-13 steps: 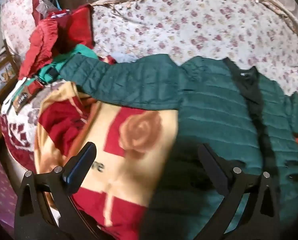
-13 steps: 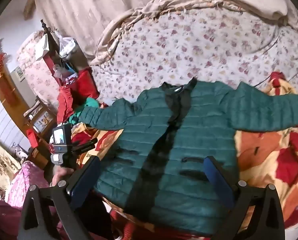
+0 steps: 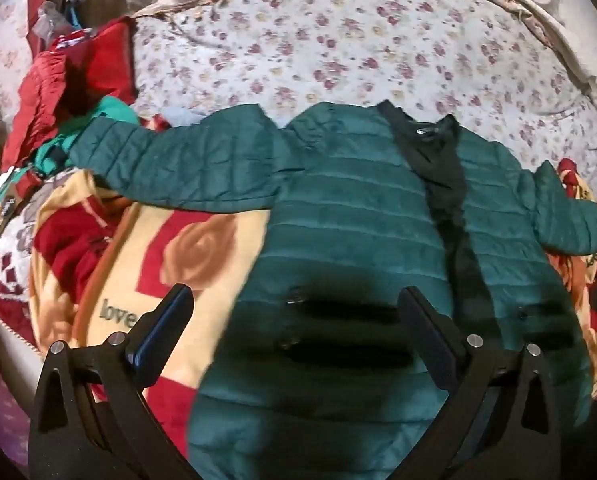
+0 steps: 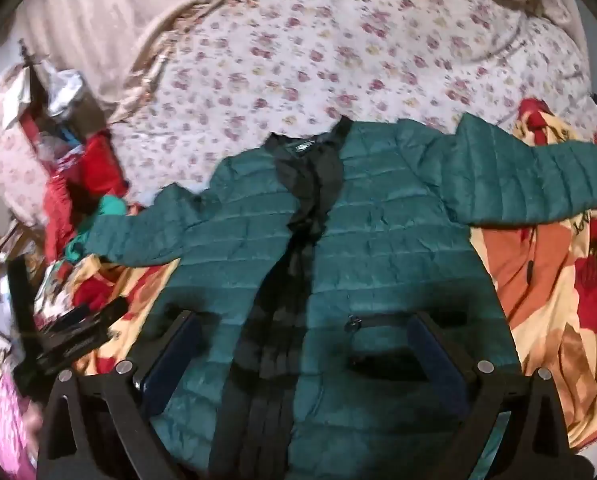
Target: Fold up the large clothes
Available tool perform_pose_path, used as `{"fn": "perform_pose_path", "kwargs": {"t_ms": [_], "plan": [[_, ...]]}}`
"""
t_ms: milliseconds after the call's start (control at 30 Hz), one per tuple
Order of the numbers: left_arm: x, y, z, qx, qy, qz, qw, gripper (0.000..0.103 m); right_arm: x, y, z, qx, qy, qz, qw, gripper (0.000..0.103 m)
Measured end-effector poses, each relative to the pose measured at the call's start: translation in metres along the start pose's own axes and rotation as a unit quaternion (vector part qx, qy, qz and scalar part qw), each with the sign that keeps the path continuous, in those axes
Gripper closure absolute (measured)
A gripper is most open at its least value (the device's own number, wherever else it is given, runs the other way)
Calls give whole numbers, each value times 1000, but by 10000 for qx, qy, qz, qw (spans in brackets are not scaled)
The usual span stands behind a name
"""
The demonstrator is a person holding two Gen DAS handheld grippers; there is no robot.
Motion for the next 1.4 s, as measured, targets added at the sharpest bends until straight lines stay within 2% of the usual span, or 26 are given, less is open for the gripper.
{"fn": "perform_pose_path", "kwargs": {"t_ms": [67, 100, 233, 367, 700, 1400], "plan": [[-1, 5, 4, 78, 0, -43, 10000, 1, -8, 27, 22, 39, -5, -31, 10000, 1], [-1, 6, 8, 119, 7, -48, 9999, 1, -7, 35, 25, 213, -43, 18, 9998, 1], [-4, 9, 16, 124, 70, 36, 9999, 1, -6, 55, 34, 312, -52, 41, 9995, 1], [-5, 17, 24, 186, 69, -39, 9998, 1, -6, 65, 41, 474, -156, 113, 9987, 1], [-7, 29, 32, 262, 29, -105, 9996, 1, -12, 79, 47, 536, -217, 114, 9983, 1], [-19, 40, 35, 135, 78, -87, 9998, 1, -36, 98, 49, 655, -220, 143, 9975, 1]]}}
Point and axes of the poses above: each gripper's, at about its wrist camera, not at the fingertips, and y roughly the way its jaws point, z to its right, x to its underside, the point moved 5 cm from there along y, roughly the way its jaws point, and after that the axes turned 5 degrees about -y, right-handed, at the moved point
